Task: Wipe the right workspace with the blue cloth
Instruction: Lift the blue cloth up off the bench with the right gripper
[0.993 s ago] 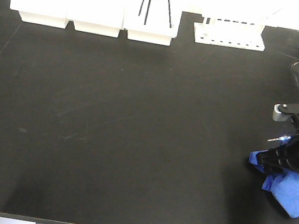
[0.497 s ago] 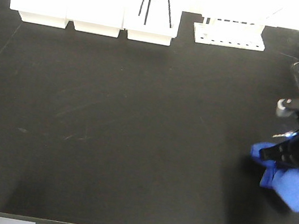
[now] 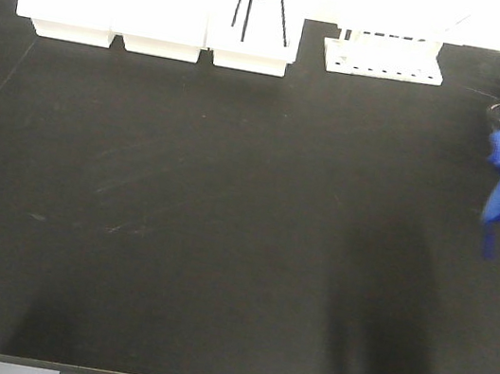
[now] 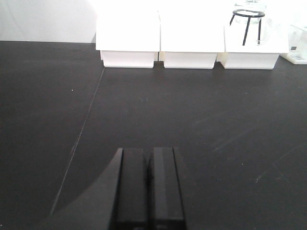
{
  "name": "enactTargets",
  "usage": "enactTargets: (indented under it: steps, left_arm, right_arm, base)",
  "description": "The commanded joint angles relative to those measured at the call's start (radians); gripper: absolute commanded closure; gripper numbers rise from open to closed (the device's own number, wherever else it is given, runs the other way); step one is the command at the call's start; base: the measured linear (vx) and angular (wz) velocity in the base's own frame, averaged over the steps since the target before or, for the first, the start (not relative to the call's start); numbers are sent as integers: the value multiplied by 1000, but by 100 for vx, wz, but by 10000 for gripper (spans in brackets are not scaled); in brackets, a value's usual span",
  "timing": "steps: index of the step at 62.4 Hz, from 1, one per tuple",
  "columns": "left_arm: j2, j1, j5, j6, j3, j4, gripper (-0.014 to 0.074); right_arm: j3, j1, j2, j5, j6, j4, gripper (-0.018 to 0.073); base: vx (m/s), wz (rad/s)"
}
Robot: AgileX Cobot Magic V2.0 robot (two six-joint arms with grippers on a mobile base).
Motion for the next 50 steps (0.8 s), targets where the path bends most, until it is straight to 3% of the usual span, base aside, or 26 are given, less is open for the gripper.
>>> enactTargets:
  steps: [1, 12, 28, 37, 50]
  left_arm:
    - [-16, -7, -79, -8, 30, 1, 602]
    - [-16, -7, -79, -8, 30, 1, 602]
    - [-16, -7, -79, -8, 30, 1, 602]
    - [-16, -7, -79, -8, 30, 1, 602]
    - [-16, -7, -79, -8, 30, 1, 602]
  right_arm:
    - [22, -4, -135, -65, -15, 18, 564]
    - [248, -4, -386, -130, -16, 46, 563]
    - [576, -4, -489, -611, -16, 64, 563]
    - [631, -4, -478, -755, -16, 64, 561]
    - [634, -4, -478, -779, -16, 64, 559]
  base:
    - [0, 0]
    - [0, 0]
    - [0, 0]
    - [0, 0]
    - [0, 0]
